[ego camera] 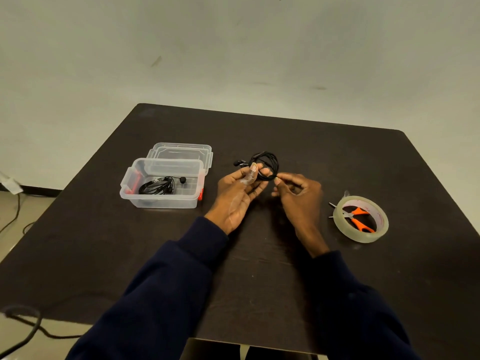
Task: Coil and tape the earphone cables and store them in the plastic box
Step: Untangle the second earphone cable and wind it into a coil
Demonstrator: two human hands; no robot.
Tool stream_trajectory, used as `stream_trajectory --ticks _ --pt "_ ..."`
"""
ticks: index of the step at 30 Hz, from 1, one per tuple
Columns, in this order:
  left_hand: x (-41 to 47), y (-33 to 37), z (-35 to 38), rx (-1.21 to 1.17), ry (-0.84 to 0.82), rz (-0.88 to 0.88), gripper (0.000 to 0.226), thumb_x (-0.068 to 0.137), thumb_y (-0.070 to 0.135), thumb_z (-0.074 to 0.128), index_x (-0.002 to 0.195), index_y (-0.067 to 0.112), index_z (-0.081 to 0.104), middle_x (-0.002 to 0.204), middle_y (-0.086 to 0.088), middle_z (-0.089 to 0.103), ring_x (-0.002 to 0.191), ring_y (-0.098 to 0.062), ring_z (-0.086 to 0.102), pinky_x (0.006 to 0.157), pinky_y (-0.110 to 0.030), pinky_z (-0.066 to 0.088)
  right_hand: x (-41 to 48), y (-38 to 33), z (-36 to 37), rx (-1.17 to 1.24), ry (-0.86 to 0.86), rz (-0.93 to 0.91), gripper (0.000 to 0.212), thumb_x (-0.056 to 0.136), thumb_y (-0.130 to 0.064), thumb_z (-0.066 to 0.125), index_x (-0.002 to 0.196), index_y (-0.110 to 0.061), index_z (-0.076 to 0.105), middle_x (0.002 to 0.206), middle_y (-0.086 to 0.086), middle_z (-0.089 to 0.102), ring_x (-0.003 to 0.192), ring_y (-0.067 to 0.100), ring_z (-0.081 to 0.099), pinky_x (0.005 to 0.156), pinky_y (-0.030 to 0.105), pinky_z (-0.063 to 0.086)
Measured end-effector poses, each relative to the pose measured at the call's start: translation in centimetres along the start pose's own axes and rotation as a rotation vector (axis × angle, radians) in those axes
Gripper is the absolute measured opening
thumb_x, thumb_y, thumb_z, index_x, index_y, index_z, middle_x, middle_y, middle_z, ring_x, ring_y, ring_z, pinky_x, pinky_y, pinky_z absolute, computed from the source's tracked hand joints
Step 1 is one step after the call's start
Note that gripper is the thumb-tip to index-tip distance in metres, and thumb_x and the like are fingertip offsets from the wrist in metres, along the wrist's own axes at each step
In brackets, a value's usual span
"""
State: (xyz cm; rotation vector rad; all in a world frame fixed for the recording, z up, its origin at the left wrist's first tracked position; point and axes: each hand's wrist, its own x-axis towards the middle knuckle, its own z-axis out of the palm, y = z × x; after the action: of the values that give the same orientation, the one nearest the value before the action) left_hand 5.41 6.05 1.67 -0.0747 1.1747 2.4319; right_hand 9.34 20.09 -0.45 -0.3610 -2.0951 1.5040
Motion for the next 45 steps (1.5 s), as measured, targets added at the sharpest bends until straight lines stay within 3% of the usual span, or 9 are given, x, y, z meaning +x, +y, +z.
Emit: stream_trajectory --ticks 9,13,17,23,26,30,34,40,45 --pt "0.3 -0.5 -0.6 0.053 0.046 0.042 0.013 0.104 0.007 0.055 0.106 0.006 0.068 0.102 -0.009 0.078 0.105 -0.020 0.073 0.087 -0.029 0.060 0.0 -0.4 -0.4 -0.045 -0.061 0.097 0.007 0.090 -0.019 0.076 0.094 -0.021 0.081 0.087 -0.010 0.077 0.084 0.009 0.074 0.082 0.044 0.063" --pt "0.3 -0.3 -0.7 0.016 0.032 0.030 0.013 0.103 0.009 0.055 0.108 0.007 0.068 0.102 -0.007 0.078 0.103 -0.018 0.074 0.086 -0.028 0.059 -0.1 -0.6 -0.6 -0.031 -0.087 0.059 0.012 0.090 -0.017 0.074 0.091 -0.028 0.079 0.085 -0.011 0.077 0.081 0.007 0.073 0.076 0.040 0.064" --pt "0.3 -0.6 -0.8 0.043 0.026 0.070 0.012 0.103 0.009 0.057 0.106 0.006 0.068 0.099 -0.008 0.078 0.101 -0.018 0.074 0.082 -0.026 0.060 -0.1 -0.6 -0.7 0.059 -0.100 0.087 0.013 0.090 -0.009 0.072 0.099 -0.019 0.074 0.091 0.002 0.076 0.085 0.023 0.075 0.063 0.029 0.061" --pt "0.1 -0.8 -0.7 0.113 0.018 0.106 0.014 0.103 0.008 0.057 0.111 0.002 0.067 0.104 -0.012 0.076 0.102 -0.019 0.074 0.085 -0.028 0.059 -0.2 -0.7 -0.3 0.053 0.036 0.070 0.028 0.088 -0.034 0.080 0.107 -0.016 0.071 0.092 0.001 0.074 0.080 0.019 0.074 0.067 0.043 0.064" --pt "0.0 -0.8 -0.6 0.138 0.022 0.101 0.012 0.102 0.008 0.058 0.108 0.003 0.068 0.101 -0.011 0.076 0.099 -0.017 0.075 0.084 -0.028 0.059 0.0 -0.6 -0.5 -0.006 0.062 0.007 0.036 0.086 -0.040 0.081 0.116 -0.023 0.069 0.098 -0.003 0.073 0.085 0.011 0.072 0.073 0.038 0.064" --pt "-0.3 -0.9 -0.5 0.192 0.004 0.076 0.012 0.102 0.008 0.059 0.105 0.003 0.069 0.094 -0.009 0.078 0.095 -0.018 0.076 0.084 -0.029 0.060 0.0 -0.8 -0.8 -0.101 0.031 -0.083 0.034 0.087 -0.029 0.081 0.119 -0.027 0.072 0.109 -0.006 0.068 0.090 -0.002 0.068 0.074 0.015 0.057" --pt "-1.1 -1.0 -0.7 0.238 0.036 0.060 0.016 0.102 0.006 0.060 0.111 -0.002 0.069 0.104 -0.019 0.076 0.102 -0.025 0.075 0.084 -0.030 0.061 -0.3 -0.8 -1.0 -0.094 0.036 -0.064 0.014 0.086 -0.022 0.082 0.099 -0.022 0.077 0.102 -0.005 0.072 0.084 0.001 0.069 0.077 0.028 0.061" --pt "-2.8 -1.6 -0.5 0.246 0.147 0.047 0.010 0.099 0.004 0.063 0.101 -0.004 0.069 0.097 -0.019 0.077 0.091 -0.024 0.078 0.077 -0.031 0.063 -1.6 -0.6 -1.5 0.102 -0.015 0.069 0.010 0.088 -0.015 0.079 0.097 -0.013 0.076 0.089 0.002 0.079 0.085 0.018 0.077 0.078 0.048 0.064" --pt "-4.2 -0.8 -0.6 0.386 0.171 -0.043 0.018 0.097 0.005 0.068 0.103 -0.011 0.068 0.096 -0.024 0.076 0.078 -0.026 0.078 0.069 -0.028 0.064 -2.6 -1.2 -2.4 -0.022 -0.033 0.008 0.013 0.083 -0.014 0.085 0.095 -0.014 0.079 0.085 -0.003 0.078 0.079 0.008 0.075 0.076 0.028 0.063"
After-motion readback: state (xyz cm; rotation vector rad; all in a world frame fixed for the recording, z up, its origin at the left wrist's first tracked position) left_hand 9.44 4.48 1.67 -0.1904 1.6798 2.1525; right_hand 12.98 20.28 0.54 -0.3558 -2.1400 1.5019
